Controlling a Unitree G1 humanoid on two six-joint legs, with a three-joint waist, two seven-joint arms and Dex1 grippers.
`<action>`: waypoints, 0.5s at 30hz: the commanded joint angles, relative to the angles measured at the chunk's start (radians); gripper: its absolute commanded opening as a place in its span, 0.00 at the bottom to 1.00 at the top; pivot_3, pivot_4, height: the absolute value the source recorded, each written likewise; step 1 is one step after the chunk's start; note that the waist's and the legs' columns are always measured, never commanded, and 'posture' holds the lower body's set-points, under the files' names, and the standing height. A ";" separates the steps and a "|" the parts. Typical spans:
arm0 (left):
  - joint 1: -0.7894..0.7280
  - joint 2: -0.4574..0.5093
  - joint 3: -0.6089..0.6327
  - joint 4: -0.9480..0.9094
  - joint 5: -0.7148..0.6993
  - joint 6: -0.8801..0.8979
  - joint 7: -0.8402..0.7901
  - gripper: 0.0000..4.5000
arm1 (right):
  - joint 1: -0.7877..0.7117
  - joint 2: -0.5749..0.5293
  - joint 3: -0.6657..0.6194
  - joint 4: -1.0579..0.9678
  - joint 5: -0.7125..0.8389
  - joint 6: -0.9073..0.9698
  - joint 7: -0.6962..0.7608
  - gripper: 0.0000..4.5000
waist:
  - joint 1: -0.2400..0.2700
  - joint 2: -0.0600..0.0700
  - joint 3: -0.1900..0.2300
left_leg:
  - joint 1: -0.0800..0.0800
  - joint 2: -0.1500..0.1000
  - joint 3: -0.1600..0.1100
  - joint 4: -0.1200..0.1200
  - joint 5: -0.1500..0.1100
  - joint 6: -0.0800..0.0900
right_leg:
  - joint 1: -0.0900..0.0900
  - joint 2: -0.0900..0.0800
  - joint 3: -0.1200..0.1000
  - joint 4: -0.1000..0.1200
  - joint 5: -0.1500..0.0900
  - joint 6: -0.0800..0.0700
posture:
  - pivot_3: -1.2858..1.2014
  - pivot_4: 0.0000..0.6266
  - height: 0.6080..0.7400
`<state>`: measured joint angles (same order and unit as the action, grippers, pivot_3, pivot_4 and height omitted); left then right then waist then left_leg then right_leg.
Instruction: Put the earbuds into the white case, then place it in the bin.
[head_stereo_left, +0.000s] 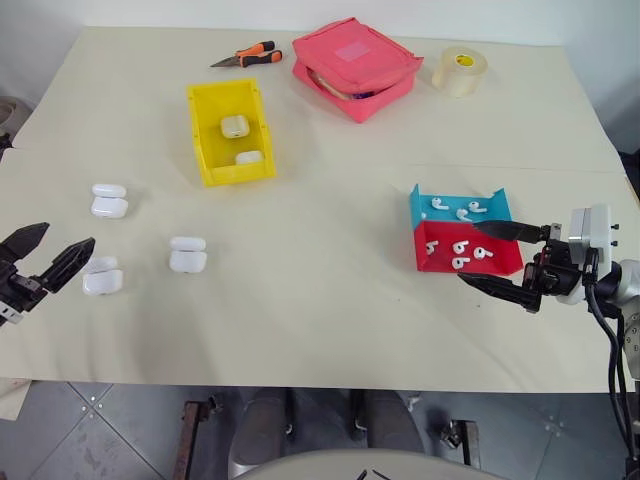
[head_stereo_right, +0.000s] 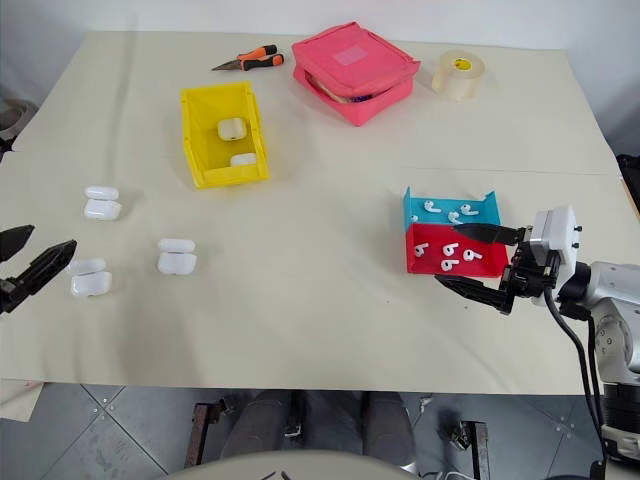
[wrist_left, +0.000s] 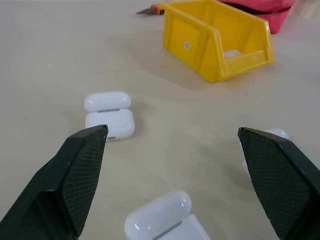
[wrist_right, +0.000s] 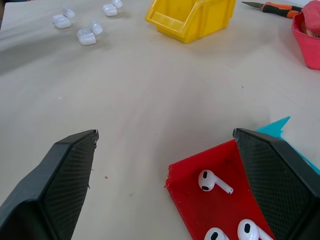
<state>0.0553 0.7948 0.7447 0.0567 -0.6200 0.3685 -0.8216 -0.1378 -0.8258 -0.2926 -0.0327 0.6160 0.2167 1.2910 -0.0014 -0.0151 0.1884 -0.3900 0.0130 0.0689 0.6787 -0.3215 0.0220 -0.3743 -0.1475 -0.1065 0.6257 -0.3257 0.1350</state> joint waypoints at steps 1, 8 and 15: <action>-0.004 0.020 0.012 0.003 0.011 -0.020 -0.002 0.99 | -0.004 0.004 -0.031 -0.020 0.015 -0.011 -0.008 1.00 | 0.000 0.000 0.000 | 0.000 0.000 0.000 0.000 0.000 0.000 | 0.000 0.000 0.000 0.000 0.000 0.000 | 0.52 0.24 1.00; -0.022 0.038 0.002 -0.010 0.022 0.059 0.072 0.99 | -0.035 0.001 -0.018 -0.004 0.016 0.001 -0.010 1.00 | 0.000 0.000 0.000 | 0.000 0.000 0.000 0.000 0.000 0.000 | 0.000 0.000 0.000 0.000 0.000 0.000 | 0.52 0.24 1.00; -0.020 0.038 0.023 -0.148 0.020 0.121 0.175 0.99 | -0.117 0.001 0.022 0.048 0.007 0.007 0.026 1.00 | -0.001 0.000 0.000 | 0.000 0.000 0.000 0.000 0.000 0.000 | 0.000 0.000 0.000 0.000 0.000 0.000 | 0.52 0.24 1.00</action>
<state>0.0318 0.8182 0.7296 -0.0313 -0.5850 0.4781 -0.6555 -0.2401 -0.8211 -0.2739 0.0115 0.6155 0.2233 1.2986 -0.0021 -0.0151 0.1884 -0.3902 0.0130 0.0688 0.6786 -0.3217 0.0219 -0.3744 -0.1477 -0.1062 0.6255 -0.3257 0.1350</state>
